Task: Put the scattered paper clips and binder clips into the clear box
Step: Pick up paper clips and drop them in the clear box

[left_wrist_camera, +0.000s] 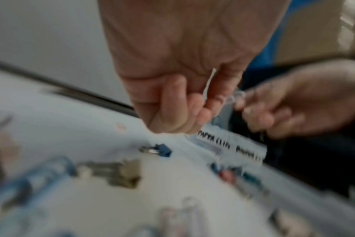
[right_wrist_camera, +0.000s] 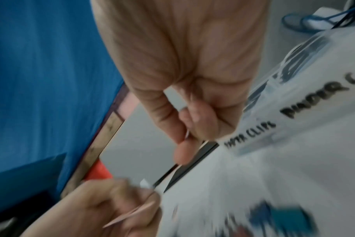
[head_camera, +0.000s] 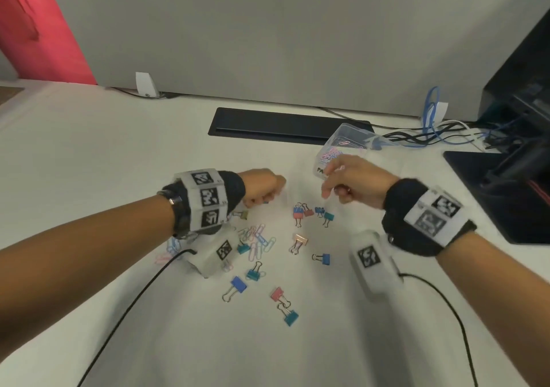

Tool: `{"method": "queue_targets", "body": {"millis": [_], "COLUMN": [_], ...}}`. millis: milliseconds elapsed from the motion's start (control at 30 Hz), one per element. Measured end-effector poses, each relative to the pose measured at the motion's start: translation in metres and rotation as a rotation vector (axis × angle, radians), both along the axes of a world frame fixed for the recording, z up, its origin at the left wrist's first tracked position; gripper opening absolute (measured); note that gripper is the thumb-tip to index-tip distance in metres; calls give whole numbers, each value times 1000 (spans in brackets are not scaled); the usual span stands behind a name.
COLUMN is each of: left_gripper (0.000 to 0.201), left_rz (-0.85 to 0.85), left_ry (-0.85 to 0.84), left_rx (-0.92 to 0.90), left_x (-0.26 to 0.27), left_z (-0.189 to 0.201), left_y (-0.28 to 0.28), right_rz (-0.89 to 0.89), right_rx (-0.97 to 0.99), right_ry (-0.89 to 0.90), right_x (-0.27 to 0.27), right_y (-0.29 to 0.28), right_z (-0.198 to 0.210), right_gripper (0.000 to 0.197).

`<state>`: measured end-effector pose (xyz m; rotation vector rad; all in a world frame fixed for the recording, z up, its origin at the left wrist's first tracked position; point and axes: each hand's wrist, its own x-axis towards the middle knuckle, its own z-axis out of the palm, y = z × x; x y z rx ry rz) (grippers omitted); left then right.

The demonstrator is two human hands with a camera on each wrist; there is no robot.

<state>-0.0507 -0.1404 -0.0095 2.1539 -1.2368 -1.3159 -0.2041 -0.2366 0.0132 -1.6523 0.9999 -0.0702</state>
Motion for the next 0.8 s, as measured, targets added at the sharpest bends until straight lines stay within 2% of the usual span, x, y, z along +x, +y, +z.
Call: {"method": "queue_targets", "body": {"millis": [100, 167, 233, 300, 400, 500, 600, 667, 733, 800], "left_gripper": [11, 4, 10, 24, 36, 22, 17, 18, 14, 15], "left_rz": [187, 243, 280, 305, 316, 366, 463, 486, 489, 514], "left_ry": [509, 708, 811, 842, 831, 887, 943, 920, 886, 855], "left_rx": [-61, -96, -114, -115, -124, -151, -182, -152, -83, -49], "left_x": [13, 18, 21, 23, 25, 24, 21, 21, 19, 16], "left_z": [8, 10, 10, 10, 9, 11, 11, 9, 9, 12], "left_y": [8, 12, 12, 11, 7, 5, 1, -4, -13, -29], "right_rz": [-114, -214, -321, -365, -302, -216, -262, -283, -173, 21], "right_rx": [63, 41, -26, -157, -287, -339, -381, -430, -431, -392], "right_ry": [19, 18, 12, 29, 118, 124, -6, -84, -127, -92], "right_x": [8, 17, 26, 33, 37, 37, 31, 21, 7, -13], "right_y": [-28, -42, -56, -71, -79, -82, -72, -57, -35, -9], "right_z": [10, 13, 13, 7, -1, -9, -8, -5, 0, 0], "right_gripper": [26, 22, 19, 31, 39, 39, 34, 26, 19, 25]}}
